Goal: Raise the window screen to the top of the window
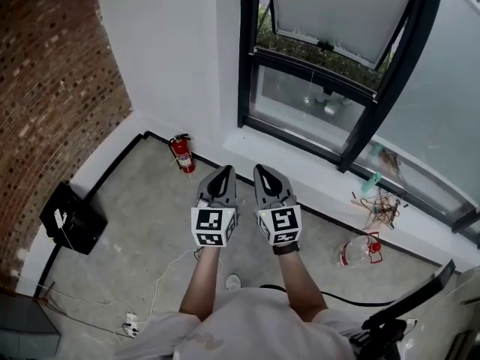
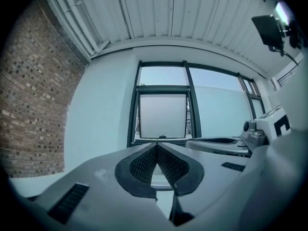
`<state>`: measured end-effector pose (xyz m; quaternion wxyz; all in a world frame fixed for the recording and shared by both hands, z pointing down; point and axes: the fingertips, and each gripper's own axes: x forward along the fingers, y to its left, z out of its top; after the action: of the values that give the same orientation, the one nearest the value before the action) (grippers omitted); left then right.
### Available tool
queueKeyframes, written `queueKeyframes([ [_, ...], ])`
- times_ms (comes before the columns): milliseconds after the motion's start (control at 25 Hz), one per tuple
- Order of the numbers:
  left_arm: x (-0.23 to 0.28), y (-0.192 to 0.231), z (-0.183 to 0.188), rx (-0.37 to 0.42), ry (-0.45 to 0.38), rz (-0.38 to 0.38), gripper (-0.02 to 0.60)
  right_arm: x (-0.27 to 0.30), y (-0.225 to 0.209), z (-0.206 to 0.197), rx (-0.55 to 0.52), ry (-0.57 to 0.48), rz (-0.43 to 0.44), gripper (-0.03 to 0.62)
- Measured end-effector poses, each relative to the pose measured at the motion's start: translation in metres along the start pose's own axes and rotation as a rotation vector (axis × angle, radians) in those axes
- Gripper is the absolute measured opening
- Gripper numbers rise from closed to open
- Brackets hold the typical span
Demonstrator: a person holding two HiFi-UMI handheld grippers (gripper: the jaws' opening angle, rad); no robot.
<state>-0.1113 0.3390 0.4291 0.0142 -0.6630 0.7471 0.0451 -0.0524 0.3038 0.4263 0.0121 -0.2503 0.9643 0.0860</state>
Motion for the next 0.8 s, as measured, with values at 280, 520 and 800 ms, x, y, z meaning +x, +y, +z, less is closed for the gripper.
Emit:
queueKeyframes([
  [280, 0.085, 0.018, -0.032, -0.028, 0.040, -0.112, 0.002, 0.057, -0.053, -0.035, -0.015, 0.057, -0.081, 0.000],
  [520, 0.189, 0.010, -0.077, 0.011, 0.089, -0.200, 0.002, 0.125, -0.140, -0.082, 0.040, 0.063, -0.141, 0.000],
  [800, 0.347, 0.040, -0.044, 0.151, 0.074, -0.217, 0.002, 0.218, -0.258, -0.052, 0.030, -0.042, -0.207, 0.000],
])
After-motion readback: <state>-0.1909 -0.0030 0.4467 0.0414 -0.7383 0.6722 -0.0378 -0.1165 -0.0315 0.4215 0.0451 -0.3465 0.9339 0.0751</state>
